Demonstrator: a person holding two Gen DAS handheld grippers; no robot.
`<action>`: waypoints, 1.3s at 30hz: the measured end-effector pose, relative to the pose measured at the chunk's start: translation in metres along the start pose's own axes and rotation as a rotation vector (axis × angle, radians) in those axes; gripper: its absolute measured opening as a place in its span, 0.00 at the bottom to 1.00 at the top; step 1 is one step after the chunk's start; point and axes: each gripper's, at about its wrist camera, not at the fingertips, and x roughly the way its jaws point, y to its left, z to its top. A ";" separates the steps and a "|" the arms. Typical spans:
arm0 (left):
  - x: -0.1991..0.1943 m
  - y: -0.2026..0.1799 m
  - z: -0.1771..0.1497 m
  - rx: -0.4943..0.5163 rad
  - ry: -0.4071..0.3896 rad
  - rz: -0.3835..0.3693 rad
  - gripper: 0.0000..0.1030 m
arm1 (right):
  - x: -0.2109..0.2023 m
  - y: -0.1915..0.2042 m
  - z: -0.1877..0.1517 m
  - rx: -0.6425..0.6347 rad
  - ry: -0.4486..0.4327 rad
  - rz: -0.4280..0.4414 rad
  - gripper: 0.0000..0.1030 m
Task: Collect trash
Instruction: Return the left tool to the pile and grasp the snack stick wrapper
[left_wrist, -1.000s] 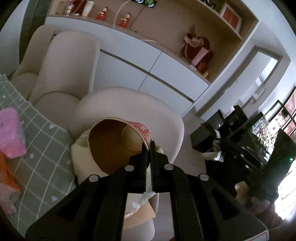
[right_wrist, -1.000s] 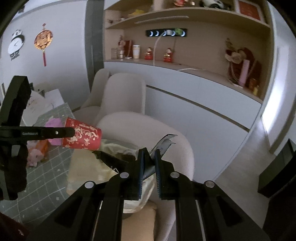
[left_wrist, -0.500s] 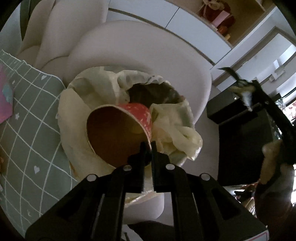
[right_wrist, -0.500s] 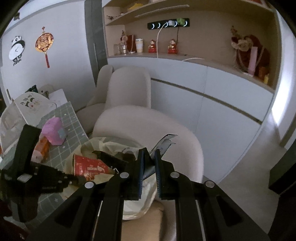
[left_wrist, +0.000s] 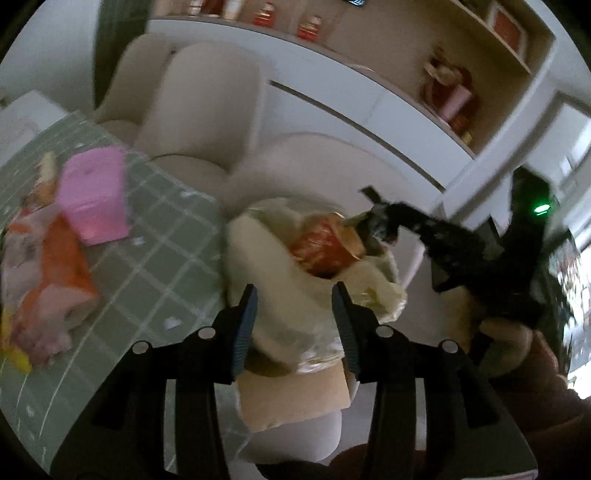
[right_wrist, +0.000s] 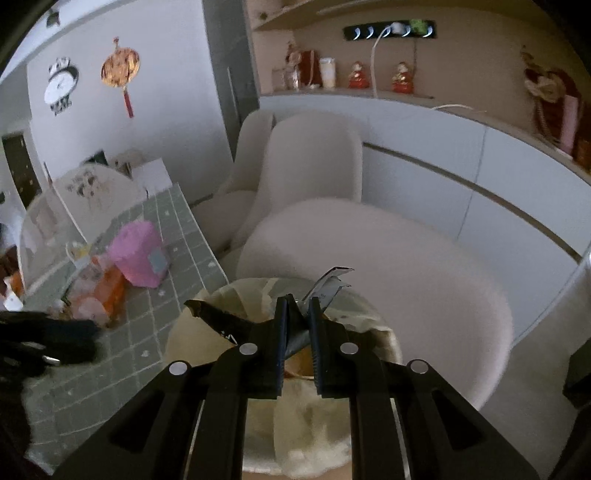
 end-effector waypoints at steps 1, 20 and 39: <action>-0.006 0.007 -0.002 -0.020 -0.008 0.011 0.39 | 0.011 0.003 -0.001 -0.008 0.014 -0.008 0.12; -0.120 0.167 -0.062 -0.353 -0.237 0.291 0.45 | 0.050 0.031 -0.037 0.048 0.156 0.020 0.55; -0.142 0.282 -0.052 -0.326 -0.292 0.272 0.45 | -0.011 0.197 -0.021 -0.204 0.087 0.094 0.55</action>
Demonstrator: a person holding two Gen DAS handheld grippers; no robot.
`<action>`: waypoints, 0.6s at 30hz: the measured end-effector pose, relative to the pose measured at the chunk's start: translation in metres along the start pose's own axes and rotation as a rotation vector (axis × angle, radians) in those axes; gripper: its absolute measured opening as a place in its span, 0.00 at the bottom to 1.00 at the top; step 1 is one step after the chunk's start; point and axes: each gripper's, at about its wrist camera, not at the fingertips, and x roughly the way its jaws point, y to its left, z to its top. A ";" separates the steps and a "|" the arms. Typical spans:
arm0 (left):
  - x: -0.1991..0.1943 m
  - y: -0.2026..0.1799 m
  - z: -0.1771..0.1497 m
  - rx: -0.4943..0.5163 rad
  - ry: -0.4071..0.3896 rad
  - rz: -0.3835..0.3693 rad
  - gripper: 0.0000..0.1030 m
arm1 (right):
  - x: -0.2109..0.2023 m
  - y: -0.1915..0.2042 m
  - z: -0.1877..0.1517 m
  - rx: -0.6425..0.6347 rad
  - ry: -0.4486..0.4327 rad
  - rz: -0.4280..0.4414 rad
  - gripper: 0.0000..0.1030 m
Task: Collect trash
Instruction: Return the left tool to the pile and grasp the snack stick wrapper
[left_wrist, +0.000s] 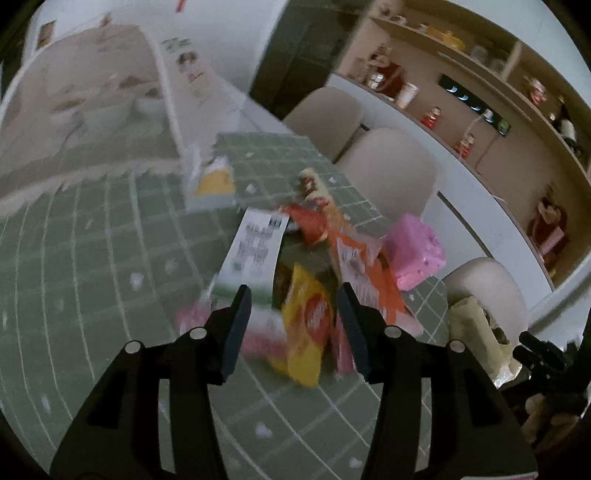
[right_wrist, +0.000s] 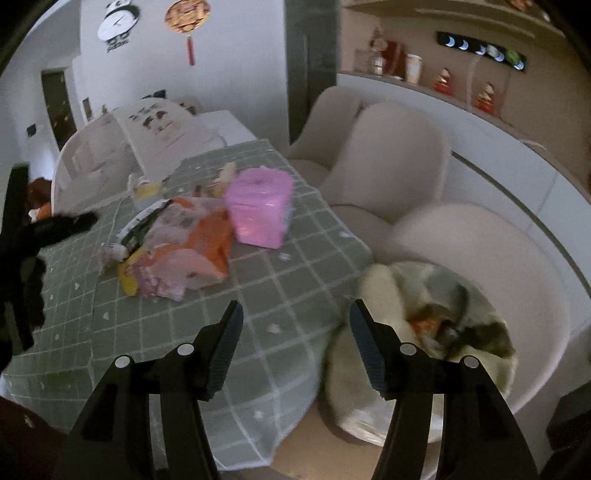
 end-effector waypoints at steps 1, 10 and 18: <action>0.004 -0.002 0.009 0.019 -0.001 -0.015 0.45 | 0.003 0.007 0.004 0.005 -0.004 0.007 0.55; 0.100 -0.047 0.094 0.086 0.006 -0.015 0.50 | 0.022 0.032 0.031 0.054 -0.109 -0.025 0.55; 0.220 -0.051 0.122 0.014 0.190 0.127 0.50 | 0.066 0.005 0.027 0.158 -0.061 -0.032 0.55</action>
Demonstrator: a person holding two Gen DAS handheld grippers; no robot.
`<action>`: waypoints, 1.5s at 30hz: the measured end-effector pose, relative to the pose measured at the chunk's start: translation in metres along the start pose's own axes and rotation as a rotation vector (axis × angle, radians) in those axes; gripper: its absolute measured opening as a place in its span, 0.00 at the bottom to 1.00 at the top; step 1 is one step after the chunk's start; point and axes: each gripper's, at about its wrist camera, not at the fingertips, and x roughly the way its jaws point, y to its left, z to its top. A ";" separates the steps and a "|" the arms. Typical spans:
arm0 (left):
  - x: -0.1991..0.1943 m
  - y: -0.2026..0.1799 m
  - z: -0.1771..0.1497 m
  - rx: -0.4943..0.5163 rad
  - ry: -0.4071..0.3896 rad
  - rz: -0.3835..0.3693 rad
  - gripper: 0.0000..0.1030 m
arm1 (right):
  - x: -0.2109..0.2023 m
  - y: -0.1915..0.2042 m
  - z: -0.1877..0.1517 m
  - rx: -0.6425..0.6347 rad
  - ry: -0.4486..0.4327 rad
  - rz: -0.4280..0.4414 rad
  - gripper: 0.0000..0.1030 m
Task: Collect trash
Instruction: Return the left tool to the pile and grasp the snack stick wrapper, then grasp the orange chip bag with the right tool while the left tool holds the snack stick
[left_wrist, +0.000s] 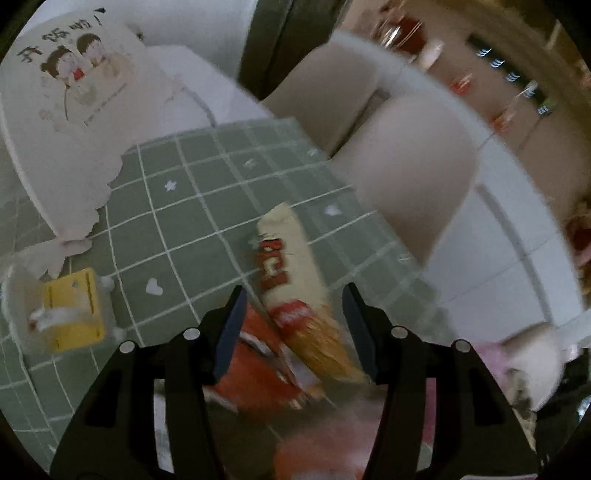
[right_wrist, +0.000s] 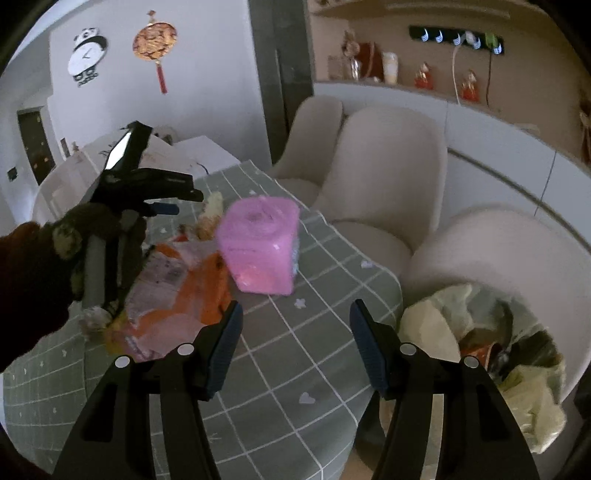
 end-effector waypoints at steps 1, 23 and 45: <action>0.009 0.000 0.003 -0.006 0.012 0.012 0.50 | 0.004 -0.003 -0.003 0.007 0.006 -0.001 0.55; -0.138 0.037 -0.050 0.034 -0.117 -0.204 0.19 | 0.045 0.048 0.002 -0.098 0.148 0.213 0.55; -0.205 0.155 -0.196 -0.138 -0.048 -0.073 0.22 | 0.126 0.102 -0.015 -0.051 0.307 0.255 0.55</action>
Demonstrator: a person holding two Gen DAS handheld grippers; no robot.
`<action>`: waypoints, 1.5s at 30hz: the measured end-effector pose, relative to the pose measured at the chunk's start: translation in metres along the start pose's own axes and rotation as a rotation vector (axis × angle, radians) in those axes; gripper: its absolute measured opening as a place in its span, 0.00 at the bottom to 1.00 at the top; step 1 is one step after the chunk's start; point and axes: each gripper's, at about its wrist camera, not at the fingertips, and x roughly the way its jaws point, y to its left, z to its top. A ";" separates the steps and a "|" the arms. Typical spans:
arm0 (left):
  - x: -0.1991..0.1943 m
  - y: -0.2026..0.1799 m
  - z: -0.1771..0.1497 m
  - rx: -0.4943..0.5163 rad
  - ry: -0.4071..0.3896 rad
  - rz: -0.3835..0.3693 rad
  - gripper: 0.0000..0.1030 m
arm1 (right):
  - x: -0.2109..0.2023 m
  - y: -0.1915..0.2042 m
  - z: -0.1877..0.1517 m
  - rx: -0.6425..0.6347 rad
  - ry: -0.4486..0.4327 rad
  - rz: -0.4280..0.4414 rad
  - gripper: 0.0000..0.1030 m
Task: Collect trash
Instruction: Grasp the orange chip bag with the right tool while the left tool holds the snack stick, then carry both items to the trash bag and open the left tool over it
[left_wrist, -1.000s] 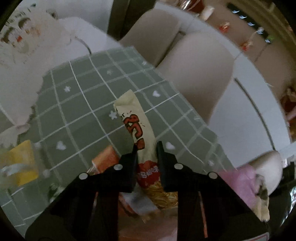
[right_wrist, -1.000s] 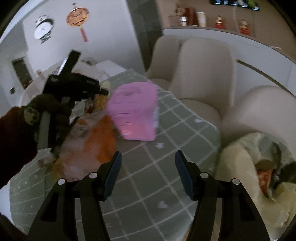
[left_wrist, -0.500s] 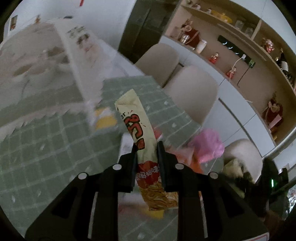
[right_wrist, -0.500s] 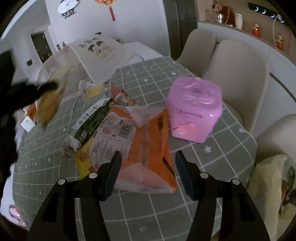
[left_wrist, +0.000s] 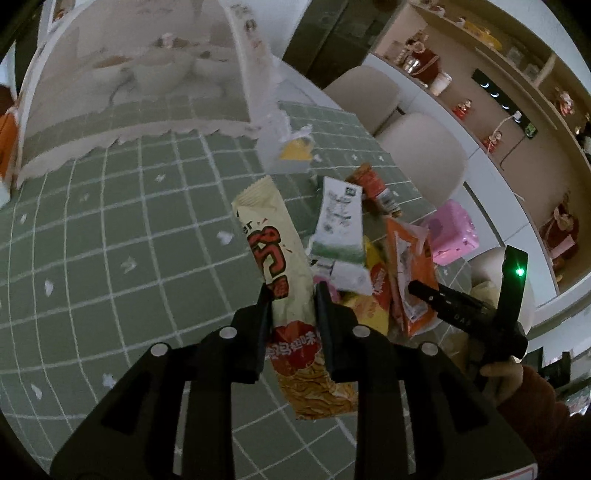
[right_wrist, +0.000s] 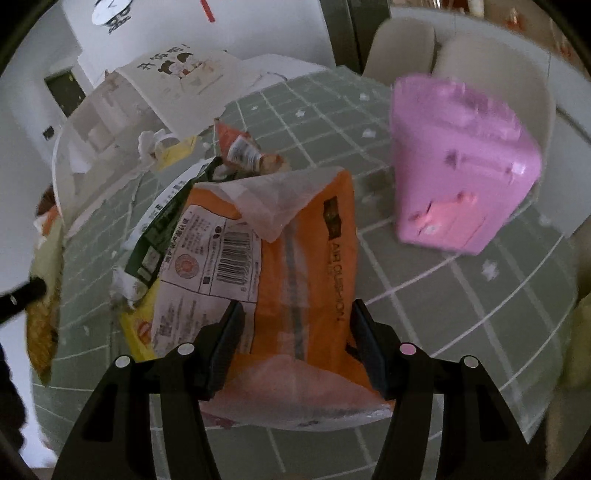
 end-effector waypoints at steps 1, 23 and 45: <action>-0.001 0.004 -0.003 -0.013 0.003 -0.004 0.22 | 0.002 -0.004 -0.001 0.032 0.008 0.019 0.55; -0.021 0.006 -0.003 -0.012 -0.051 -0.080 0.23 | -0.133 0.039 0.009 -0.141 -0.271 -0.181 0.05; -0.034 -0.190 0.006 0.259 -0.185 -0.205 0.23 | -0.255 -0.072 -0.057 -0.044 -0.355 -0.272 0.05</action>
